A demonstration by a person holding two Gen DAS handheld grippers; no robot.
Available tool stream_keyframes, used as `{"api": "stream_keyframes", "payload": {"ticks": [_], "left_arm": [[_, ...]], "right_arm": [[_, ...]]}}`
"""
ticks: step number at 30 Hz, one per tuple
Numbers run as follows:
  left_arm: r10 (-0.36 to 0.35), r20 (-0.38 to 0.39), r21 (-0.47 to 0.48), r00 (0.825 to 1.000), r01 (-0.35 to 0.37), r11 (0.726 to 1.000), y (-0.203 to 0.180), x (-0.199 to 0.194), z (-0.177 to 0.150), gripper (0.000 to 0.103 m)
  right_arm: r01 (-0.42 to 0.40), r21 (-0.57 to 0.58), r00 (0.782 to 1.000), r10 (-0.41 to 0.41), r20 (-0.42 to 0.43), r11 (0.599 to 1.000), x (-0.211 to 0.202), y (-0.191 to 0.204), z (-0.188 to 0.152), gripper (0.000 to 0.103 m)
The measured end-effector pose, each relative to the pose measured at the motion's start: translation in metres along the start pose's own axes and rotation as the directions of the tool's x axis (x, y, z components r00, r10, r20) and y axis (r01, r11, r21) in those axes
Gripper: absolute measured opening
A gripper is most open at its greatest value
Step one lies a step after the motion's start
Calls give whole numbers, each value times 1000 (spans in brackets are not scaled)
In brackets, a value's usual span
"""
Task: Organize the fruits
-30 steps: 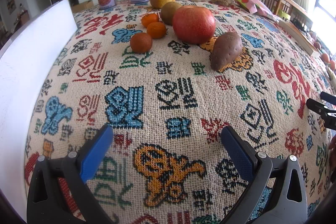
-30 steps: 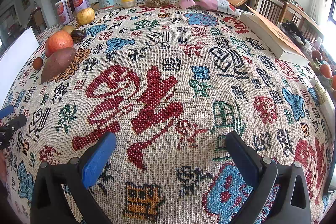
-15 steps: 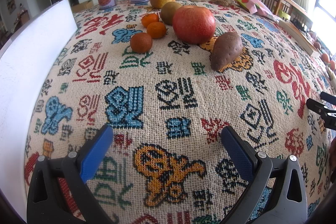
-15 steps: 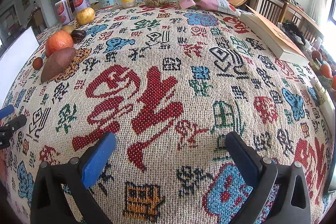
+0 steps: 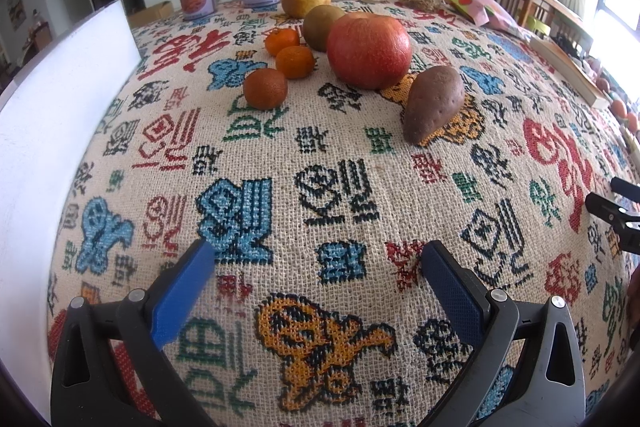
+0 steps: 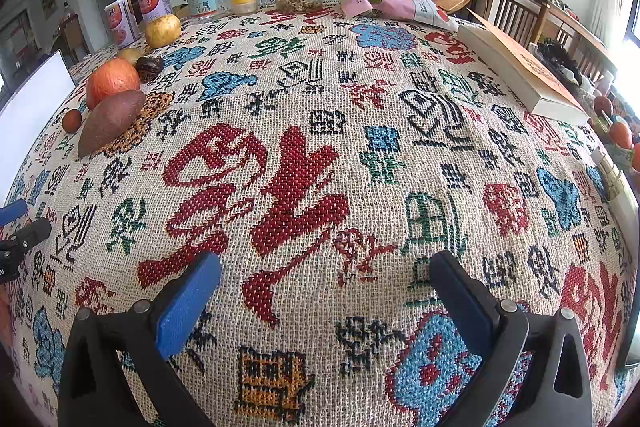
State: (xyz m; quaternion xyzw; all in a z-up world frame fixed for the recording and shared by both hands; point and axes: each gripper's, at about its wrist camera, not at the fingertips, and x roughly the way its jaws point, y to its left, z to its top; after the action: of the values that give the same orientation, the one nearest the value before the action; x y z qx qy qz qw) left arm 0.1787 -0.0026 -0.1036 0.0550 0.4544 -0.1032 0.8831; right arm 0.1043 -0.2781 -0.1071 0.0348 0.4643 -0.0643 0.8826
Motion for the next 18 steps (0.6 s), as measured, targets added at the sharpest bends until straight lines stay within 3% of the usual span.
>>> {"api": "stream_keyframes", "payload": {"ticks": [18], "left_arm": [[17,3,-31,1000,-17,999,6,9,11,103]], "right_arm": [[0,0,1000,0,0,1000,0,1,0,103]]}}
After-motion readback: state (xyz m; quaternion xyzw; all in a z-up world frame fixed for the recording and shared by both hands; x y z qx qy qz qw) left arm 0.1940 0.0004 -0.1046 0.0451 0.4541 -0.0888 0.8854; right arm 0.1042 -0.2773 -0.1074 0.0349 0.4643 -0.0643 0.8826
